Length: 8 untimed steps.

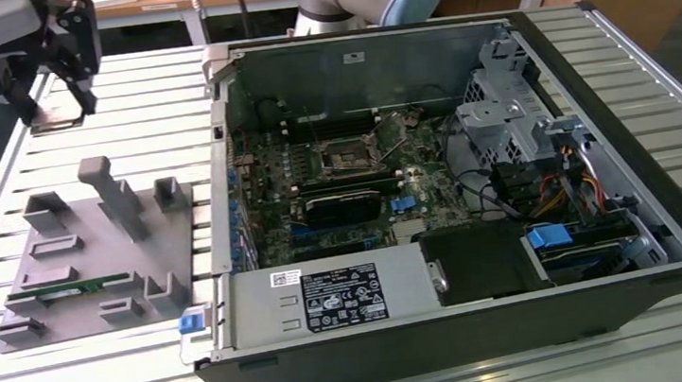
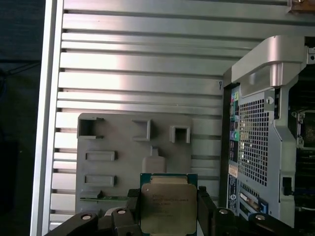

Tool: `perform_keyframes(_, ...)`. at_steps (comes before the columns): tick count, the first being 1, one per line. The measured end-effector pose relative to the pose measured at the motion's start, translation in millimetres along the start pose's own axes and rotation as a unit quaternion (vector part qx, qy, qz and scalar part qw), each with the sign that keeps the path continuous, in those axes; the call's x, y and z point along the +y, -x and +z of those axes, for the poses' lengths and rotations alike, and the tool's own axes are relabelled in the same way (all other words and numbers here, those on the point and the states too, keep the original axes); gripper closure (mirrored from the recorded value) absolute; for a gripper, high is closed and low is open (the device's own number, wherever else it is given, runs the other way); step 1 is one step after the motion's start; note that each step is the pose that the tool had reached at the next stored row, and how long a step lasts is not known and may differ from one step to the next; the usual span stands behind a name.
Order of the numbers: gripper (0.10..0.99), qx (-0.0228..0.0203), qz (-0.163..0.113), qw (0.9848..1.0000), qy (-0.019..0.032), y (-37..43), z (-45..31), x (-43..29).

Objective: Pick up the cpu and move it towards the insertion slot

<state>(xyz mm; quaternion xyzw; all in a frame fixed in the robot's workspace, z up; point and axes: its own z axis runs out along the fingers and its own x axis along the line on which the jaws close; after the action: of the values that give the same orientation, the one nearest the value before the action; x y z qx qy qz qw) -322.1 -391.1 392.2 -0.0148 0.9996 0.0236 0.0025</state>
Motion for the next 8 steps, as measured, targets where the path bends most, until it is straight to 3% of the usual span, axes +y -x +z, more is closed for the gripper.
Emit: perform_keyframes(8, 0.541, 0.0, 0.0, 1.0, 0.0002, 21.2, 0.9, 2.9)
